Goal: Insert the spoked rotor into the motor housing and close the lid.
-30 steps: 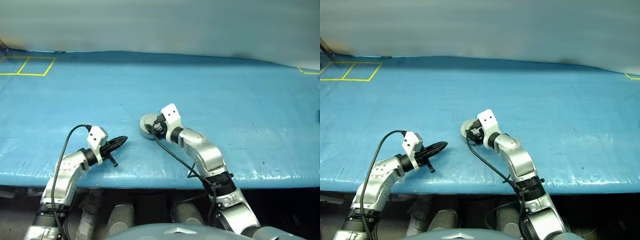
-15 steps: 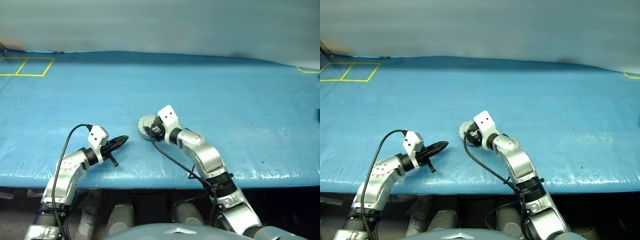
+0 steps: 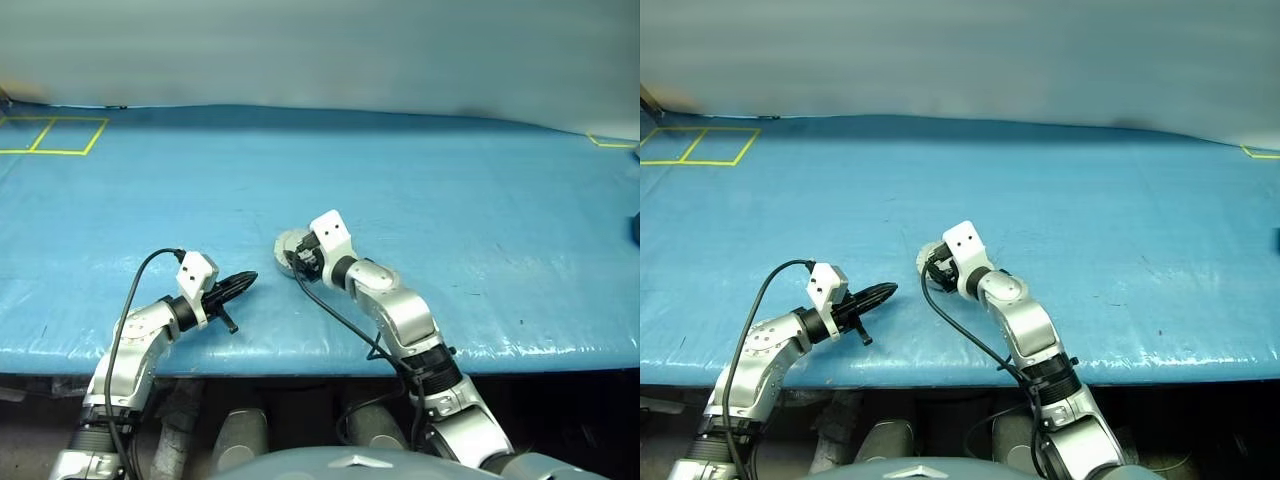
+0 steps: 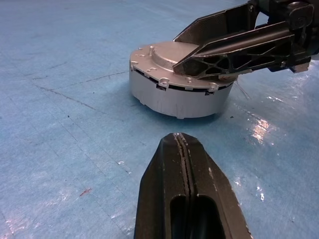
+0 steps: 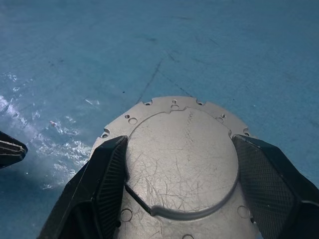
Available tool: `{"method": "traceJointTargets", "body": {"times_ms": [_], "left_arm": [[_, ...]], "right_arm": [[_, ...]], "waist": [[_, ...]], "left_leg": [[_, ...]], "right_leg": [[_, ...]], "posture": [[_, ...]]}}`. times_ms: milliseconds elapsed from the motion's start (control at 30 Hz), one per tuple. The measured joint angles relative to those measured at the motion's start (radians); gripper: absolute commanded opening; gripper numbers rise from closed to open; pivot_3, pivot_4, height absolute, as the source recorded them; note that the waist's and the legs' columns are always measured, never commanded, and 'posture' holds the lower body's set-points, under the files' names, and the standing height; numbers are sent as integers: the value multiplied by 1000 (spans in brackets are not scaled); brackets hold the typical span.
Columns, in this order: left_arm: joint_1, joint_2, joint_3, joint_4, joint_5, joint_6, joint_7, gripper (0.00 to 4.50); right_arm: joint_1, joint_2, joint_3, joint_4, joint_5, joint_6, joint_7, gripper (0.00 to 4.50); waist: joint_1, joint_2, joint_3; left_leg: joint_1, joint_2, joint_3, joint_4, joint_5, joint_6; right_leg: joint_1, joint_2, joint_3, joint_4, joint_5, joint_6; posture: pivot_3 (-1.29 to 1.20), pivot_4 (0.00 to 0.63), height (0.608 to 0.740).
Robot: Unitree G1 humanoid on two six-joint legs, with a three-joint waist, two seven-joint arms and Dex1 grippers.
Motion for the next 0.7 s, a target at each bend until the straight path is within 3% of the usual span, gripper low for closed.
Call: {"method": "traceJointTargets", "body": {"times_ms": [700], "left_arm": [[-15,-1,-7,15,1,-14,2,0]], "right_arm": [[-18,95,-51,39,0,73,-127,3025]], "waist": [[2,-2,-5]], "left_leg": [[13,4,2,-4,0,0]], "right_leg": [[4,-3,1,-1,-2,-2]], "posture": [[0,150,740]]}}
